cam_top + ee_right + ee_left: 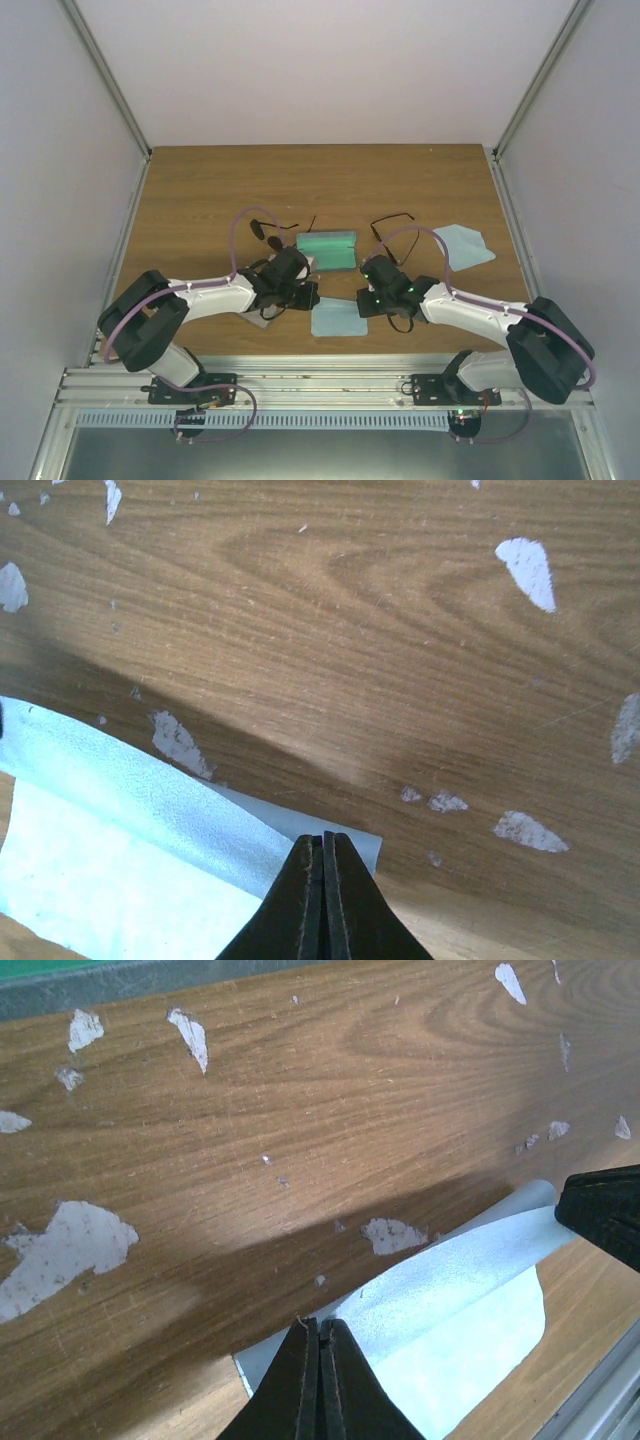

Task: Organize the sunglasses
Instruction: Fold the glasses cleaning cloth at the center of the board, then pick up the glasses cleaning cloth from the center of the board.

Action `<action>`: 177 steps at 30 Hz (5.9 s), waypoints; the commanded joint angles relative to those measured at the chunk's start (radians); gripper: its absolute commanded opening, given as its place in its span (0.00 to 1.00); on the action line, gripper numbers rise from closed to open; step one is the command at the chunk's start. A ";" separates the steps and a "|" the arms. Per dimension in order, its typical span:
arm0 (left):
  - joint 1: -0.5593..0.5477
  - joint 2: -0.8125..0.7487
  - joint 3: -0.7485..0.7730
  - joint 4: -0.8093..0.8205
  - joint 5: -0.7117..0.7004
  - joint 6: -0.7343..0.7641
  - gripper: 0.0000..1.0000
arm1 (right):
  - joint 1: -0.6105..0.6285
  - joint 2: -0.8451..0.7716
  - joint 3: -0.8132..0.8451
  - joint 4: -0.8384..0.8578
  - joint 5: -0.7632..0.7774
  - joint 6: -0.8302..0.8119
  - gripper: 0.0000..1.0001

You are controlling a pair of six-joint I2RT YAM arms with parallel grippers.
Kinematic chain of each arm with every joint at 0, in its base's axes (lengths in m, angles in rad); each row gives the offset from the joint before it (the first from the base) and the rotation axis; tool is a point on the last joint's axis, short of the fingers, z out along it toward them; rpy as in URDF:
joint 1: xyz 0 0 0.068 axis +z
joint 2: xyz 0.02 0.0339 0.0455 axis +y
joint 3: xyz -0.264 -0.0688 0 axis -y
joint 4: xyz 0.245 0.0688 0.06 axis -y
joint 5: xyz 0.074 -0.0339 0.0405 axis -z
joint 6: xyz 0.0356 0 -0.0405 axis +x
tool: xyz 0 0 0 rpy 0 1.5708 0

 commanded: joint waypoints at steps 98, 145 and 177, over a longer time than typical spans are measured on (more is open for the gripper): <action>-0.023 -0.007 -0.095 0.084 0.106 -0.115 0.13 | 0.039 -0.065 -0.008 -0.135 0.188 0.191 0.23; -0.092 -0.105 -0.017 -0.219 -0.091 -0.262 0.40 | 0.196 0.100 0.097 -0.246 0.174 0.267 0.39; -0.134 0.014 -0.066 -0.145 -0.069 -0.350 0.22 | 0.227 0.186 0.043 -0.153 0.089 0.282 0.01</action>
